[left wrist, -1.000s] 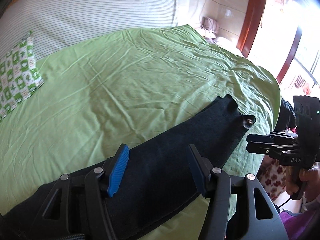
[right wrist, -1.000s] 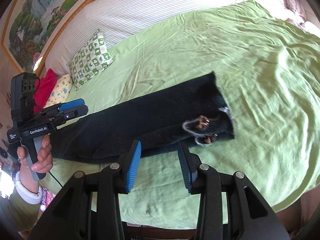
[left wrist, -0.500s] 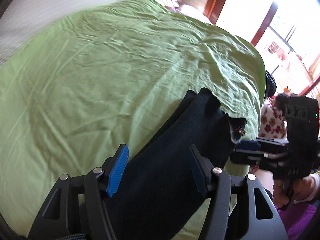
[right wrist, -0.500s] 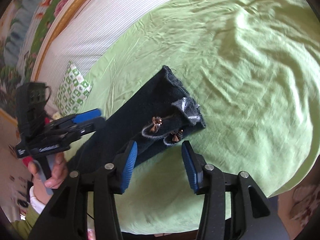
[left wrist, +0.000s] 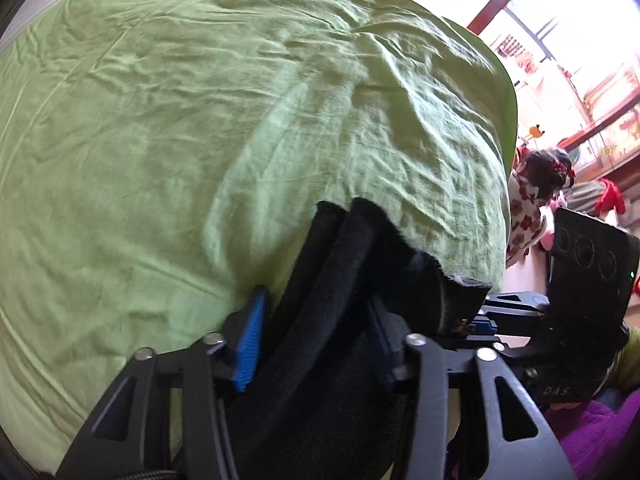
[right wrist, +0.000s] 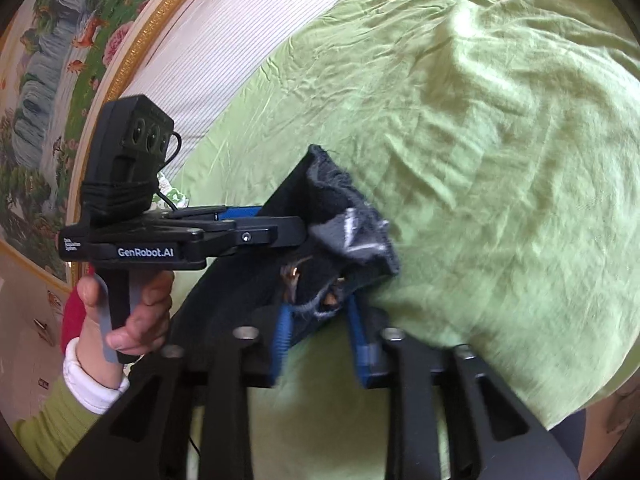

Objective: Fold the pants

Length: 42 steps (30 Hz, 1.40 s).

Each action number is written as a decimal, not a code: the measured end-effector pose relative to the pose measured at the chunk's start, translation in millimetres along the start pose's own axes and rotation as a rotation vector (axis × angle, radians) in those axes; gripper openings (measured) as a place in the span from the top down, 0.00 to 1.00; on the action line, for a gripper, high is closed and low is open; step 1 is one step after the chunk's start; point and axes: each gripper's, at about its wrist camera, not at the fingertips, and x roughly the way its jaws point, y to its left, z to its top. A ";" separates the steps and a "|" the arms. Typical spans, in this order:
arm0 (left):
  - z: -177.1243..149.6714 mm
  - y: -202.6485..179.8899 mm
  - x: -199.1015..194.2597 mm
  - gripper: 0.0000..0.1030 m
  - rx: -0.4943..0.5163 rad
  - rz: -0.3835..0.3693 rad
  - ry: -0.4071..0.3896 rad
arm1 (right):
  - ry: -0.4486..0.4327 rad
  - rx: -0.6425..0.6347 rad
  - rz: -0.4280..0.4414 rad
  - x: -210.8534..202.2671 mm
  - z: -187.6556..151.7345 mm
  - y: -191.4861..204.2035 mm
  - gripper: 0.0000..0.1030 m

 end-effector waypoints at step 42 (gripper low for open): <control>-241.2 73.7 -141.3 0.89 -0.498 -0.046 -0.533 | 0.321 -0.560 0.480 58.4 -41.8 179.7 0.90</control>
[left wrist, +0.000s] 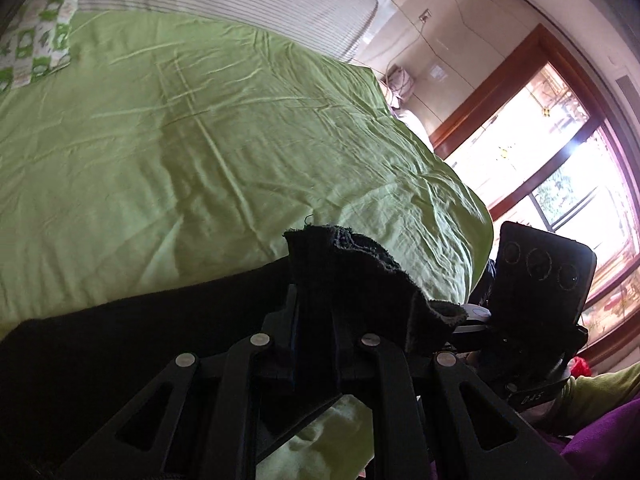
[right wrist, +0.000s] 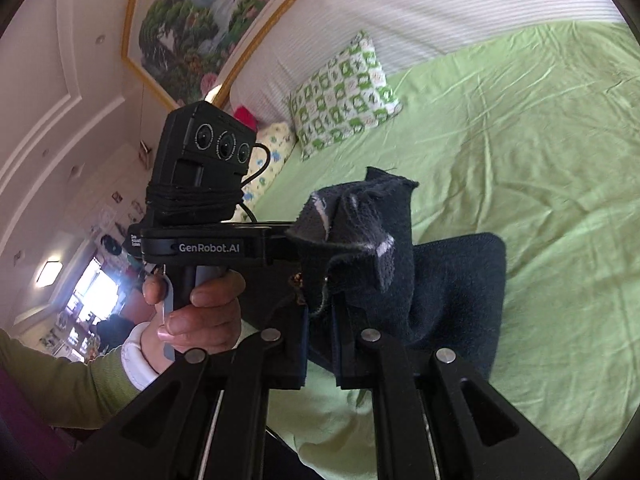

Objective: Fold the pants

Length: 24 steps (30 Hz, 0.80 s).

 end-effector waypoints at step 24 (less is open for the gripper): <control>-78.8 63.6 -49.0 0.85 -0.270 0.273 -0.112 | 0.219 -0.015 0.029 73.6 -12.3 -2.9 0.65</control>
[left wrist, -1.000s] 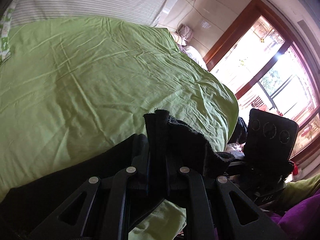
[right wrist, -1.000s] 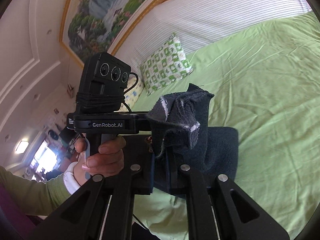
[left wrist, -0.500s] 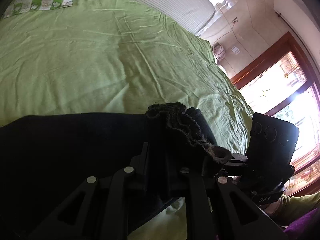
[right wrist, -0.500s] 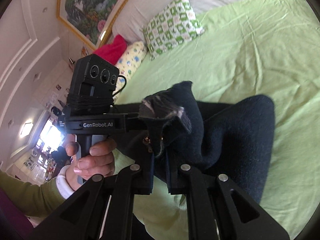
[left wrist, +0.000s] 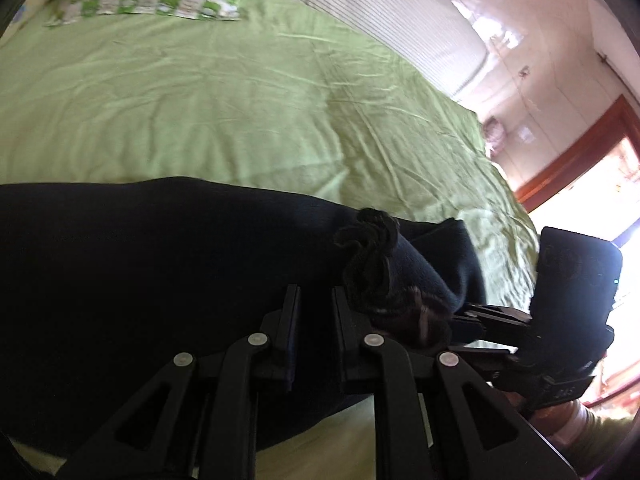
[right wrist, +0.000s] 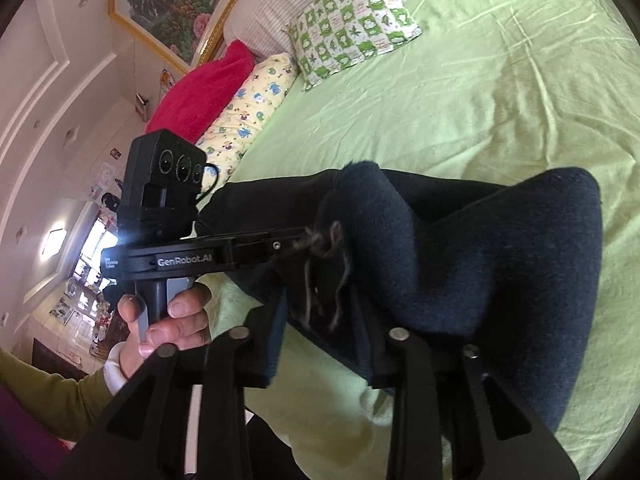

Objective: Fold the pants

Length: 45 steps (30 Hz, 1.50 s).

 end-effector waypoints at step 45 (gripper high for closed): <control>-95.4 145.7 -163.7 0.61 -0.572 0.341 -0.336 | 0.310 -0.314 0.125 162.1 96.1 118.9 0.62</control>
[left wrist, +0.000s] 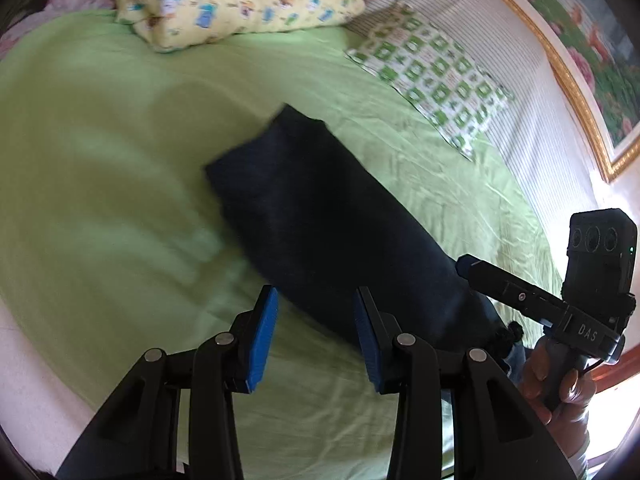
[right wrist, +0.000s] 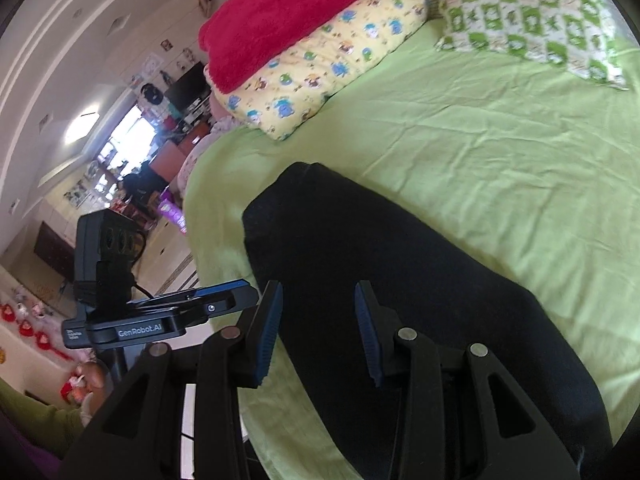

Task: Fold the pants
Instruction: 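Lay the folded pants down and open both grippers, then grasp the end of the folded navy pants with the left gripper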

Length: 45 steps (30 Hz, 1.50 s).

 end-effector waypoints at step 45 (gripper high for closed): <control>44.1 48.5 52.0 0.64 -0.124 -0.079 0.027 | 0.334 -0.215 0.104 153.3 126.7 -9.7 0.71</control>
